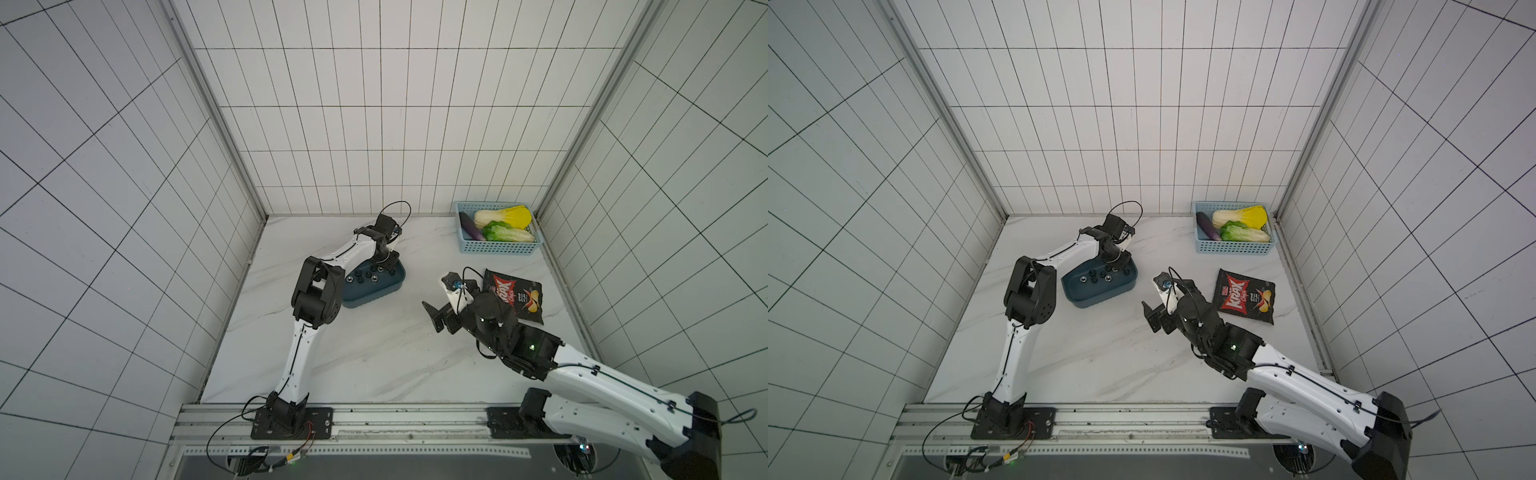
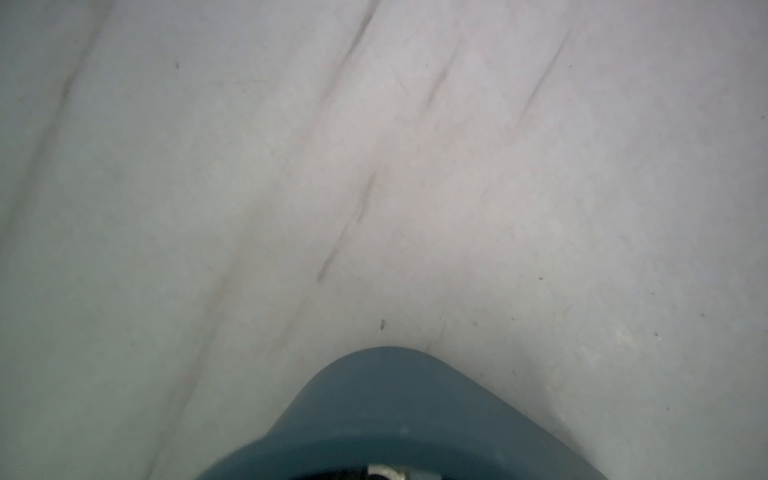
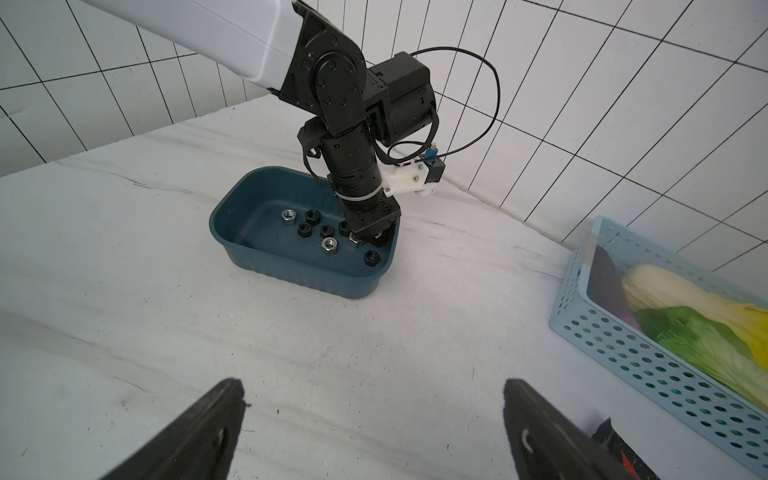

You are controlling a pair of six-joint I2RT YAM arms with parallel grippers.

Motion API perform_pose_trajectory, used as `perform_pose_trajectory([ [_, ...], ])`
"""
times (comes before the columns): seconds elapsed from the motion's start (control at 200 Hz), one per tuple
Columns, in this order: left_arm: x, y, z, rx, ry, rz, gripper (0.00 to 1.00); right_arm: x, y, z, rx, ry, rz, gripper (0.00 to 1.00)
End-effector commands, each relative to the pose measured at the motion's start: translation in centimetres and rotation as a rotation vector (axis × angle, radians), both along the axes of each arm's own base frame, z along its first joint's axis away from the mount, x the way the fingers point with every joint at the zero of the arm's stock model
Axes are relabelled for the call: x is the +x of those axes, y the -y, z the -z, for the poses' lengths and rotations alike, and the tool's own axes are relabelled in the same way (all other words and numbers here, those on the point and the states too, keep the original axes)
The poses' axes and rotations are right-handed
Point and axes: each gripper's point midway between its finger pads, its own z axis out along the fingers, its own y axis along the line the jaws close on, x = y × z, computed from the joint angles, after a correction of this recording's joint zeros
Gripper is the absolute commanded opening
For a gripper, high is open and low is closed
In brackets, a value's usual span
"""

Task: Put the nuts on the desktop into the storage box
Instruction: Place the nut in the storage box.

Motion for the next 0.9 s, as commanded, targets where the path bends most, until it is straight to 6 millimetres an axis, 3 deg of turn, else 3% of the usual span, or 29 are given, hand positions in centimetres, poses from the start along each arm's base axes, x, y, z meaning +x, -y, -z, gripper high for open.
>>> perform_pose_trajectory([
  [0.0,1.0,0.5,-0.2,-0.014,0.026,-0.01,0.25,-0.1,0.2,-0.8,0.02,0.005,0.016,0.99],
  [0.22,0.6,0.9,-0.5,-0.04,0.016,-0.002,0.42,0.0,0.3,-0.7,0.01,0.003,0.022,0.99],
  [0.42,0.0,0.9,-3.3,-0.077,0.045,0.004,0.47,0.5,1.2,-0.6,0.013,0.003,0.083,0.99],
  [0.565,-1.2,0.7,-6.5,-0.112,0.073,0.012,0.5,1.6,3.3,-1.3,0.052,0.01,0.212,0.99],
  [0.72,-3.0,0.3,-11.3,-0.16,0.13,0.035,0.54,2.9,5.6,-1.9,0.101,0.0,0.3,0.99],
  [0.895,-5.6,-2.1,-16.2,-0.26,0.144,0.016,0.56,5.8,8.7,-1.5,0.164,-0.063,0.374,0.99],
])
